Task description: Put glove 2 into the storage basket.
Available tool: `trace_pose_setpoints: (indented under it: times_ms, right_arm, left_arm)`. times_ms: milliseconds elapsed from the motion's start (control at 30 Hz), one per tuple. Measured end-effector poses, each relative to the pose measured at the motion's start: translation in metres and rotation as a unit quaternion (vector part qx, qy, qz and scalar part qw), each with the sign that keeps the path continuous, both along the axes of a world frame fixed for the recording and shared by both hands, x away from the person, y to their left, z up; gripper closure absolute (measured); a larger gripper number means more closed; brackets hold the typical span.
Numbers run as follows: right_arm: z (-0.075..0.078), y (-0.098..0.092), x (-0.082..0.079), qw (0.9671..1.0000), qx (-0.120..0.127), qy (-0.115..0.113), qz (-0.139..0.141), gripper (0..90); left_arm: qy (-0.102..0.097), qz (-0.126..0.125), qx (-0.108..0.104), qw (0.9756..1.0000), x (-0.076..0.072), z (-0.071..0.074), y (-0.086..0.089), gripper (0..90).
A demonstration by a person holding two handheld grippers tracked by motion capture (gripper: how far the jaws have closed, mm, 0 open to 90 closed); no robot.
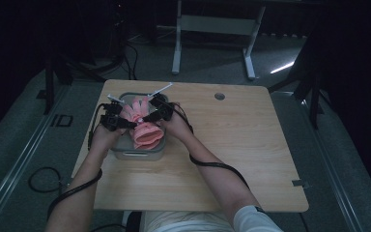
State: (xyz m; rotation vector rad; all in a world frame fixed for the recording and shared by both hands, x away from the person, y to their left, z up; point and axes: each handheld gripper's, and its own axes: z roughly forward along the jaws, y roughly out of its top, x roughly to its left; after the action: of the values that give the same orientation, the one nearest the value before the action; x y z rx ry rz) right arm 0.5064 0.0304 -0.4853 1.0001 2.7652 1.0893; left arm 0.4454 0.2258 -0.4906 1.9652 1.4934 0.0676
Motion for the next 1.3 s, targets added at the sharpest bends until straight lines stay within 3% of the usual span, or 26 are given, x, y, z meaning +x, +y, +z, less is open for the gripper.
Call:
trace_pose_setpoints:
  times_ms: [33,167,233,300,400,633,867,1100,1300]
  right_arm:
    - [0.000,0.001,0.001,1.0000,-0.003,0.002,-0.001,61.8]
    - [0.001,-0.005,0.006,0.9998,0.005,0.011,-0.014,53.7]
    - [0.001,-0.006,0.006,0.9997,0.008,0.015,-0.017,52.4]
    - [0.005,-0.012,0.009,0.9989,0.026,0.022,-0.032,52.3]
    - [0.009,-0.016,0.011,0.9981,0.041,0.018,-0.041,52.3]
    - [0.022,-0.021,0.007,0.9984,0.042,0.000,-0.039,49.1]
    - [0.029,-0.027,0.002,0.9975,0.063,-0.003,-0.031,47.5]
    - [0.035,-0.034,-0.002,0.9969,0.072,-0.009,-0.030,47.3]
    - [0.041,-0.041,-0.005,0.9963,0.079,-0.017,-0.029,46.9]
  left_arm:
    - [0.000,0.004,0.004,1.0000,0.001,0.000,0.001,65.4]
    - [-0.011,0.019,0.010,0.9997,0.001,0.002,0.002,50.7]
    - [-0.017,0.023,0.013,0.9995,0.001,0.004,0.002,49.2]
    - [-0.019,0.027,0.011,0.9994,0.001,0.006,0.003,45.4]
    - [-0.023,0.029,0.010,0.9993,0.000,0.010,0.005,44.5]
    - [-0.032,0.035,0.010,0.9988,-0.002,0.015,0.009,43.6]
    - [-0.044,0.046,0.004,0.9980,-0.005,0.023,0.016,43.5]
    - [-0.052,0.038,0.013,0.9978,-0.008,0.031,0.014,43.0]
    - [-0.074,0.033,0.011,0.9967,-0.013,0.041,0.011,42.4]
